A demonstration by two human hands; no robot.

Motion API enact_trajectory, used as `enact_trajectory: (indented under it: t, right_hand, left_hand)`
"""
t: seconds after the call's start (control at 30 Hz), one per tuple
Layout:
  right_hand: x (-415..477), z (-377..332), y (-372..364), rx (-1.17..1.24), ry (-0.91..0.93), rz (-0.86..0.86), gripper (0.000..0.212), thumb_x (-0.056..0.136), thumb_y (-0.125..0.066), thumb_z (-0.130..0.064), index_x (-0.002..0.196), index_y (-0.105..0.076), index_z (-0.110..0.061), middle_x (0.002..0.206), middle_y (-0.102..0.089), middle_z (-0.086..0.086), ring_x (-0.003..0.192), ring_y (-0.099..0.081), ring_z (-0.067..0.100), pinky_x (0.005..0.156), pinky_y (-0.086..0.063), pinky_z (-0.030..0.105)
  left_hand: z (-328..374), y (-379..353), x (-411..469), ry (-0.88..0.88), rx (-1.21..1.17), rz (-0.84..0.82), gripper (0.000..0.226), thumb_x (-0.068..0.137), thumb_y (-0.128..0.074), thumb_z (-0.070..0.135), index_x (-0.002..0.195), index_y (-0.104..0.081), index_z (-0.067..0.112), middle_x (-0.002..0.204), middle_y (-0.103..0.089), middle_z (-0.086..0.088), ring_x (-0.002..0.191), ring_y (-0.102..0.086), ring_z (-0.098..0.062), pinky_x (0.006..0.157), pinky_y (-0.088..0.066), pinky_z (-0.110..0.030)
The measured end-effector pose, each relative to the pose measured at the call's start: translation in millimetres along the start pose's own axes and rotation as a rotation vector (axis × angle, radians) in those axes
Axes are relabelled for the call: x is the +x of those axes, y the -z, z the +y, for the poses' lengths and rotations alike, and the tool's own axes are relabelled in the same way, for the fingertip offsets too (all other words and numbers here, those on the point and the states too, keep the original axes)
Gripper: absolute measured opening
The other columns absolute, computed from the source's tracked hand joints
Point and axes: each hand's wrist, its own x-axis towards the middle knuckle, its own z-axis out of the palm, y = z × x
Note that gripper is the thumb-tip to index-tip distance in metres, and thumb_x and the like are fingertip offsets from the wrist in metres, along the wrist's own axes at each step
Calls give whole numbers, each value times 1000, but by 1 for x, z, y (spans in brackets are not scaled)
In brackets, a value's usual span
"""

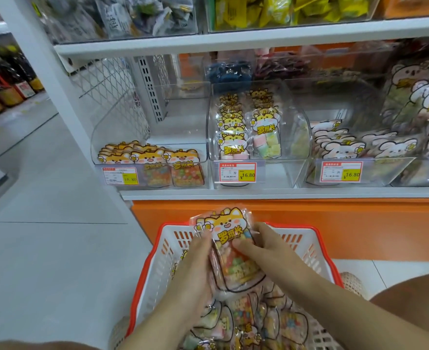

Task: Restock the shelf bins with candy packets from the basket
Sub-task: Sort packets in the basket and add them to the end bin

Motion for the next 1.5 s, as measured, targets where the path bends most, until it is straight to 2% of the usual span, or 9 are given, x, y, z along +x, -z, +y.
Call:
enact_trajectory:
  t: [0.1,0.27,0.43,0.53,0.67,0.8,0.9,1.23,1.5]
  right_hand:
    - [-9,-11,-3,-137,165,19,21,96,-63,-25,115,-55,-29,97,-72,-19,92,-69,-3,78,-55,16]
    - [-21,-35,21,-65,298,-20,30,101,-50,-8,123,-50,-29,109,-69,-16,107,-63,1,88,-50,21]
    - [-28,-81,70,-110,446,22,38,94,-58,3,123,-53,-22,112,-72,-7,105,-67,6,87,-55,24]
    - [-35,-105,105,-205,535,75,39,84,-68,11,111,-58,-15,95,-75,-13,89,-70,2,77,-53,16]
    - [-47,-128,143,-358,651,185,52,79,-78,5,117,-54,-20,92,-71,-17,81,-68,-1,74,-53,16]
    - [-46,-146,176,-720,800,365,51,78,-80,-18,121,-57,-32,110,-64,-14,97,-65,3,84,-53,25]
    - [-36,-156,191,-1124,790,515,46,78,-77,-29,120,-60,-36,111,-62,-15,106,-60,15,84,-53,43]
    - [28,-175,237,-1325,738,725,47,83,-69,-22,127,-59,-34,117,-67,-9,108,-60,22,76,-54,37]
    - [119,-176,246,-1528,435,555,31,91,-62,-22,121,-57,-28,115,-64,3,107,-61,28,73,-52,35]
  left_hand:
    - [3,4,-2,-80,362,-53,93,65,-69,73,144,-28,46,138,-58,17,123,-58,-7,109,-45,-46]
    - [30,-13,-1,-241,585,-238,51,100,-55,11,132,-26,39,132,-57,20,123,-52,8,102,-46,-20]
    - [71,-64,-6,-540,696,-172,36,96,-59,2,115,-42,27,100,-59,29,87,-56,26,73,-42,1]
    - [90,-92,0,-746,844,-175,52,95,-63,4,128,-35,32,105,-52,31,90,-46,35,75,-33,7]
    - [113,-120,19,-1047,1147,-169,64,93,-67,16,120,-32,61,110,-49,25,100,-48,12,86,-38,-8]
    - [134,-148,48,-1262,1306,-152,60,88,-65,10,134,-40,40,124,-49,11,111,-53,-10,89,-46,-32]
    - [144,-174,68,-1356,1395,-135,60,86,-66,11,133,-40,37,123,-51,11,110,-55,-15,91,-43,-31]
    - [172,-221,146,-1149,1283,-8,79,89,-70,19,152,-24,34,138,-48,3,130,-47,-19,109,-40,-42]
    - [167,-194,196,-874,1382,-9,64,97,-60,28,153,-29,28,150,-37,-2,138,-36,-20,114,-32,-34]
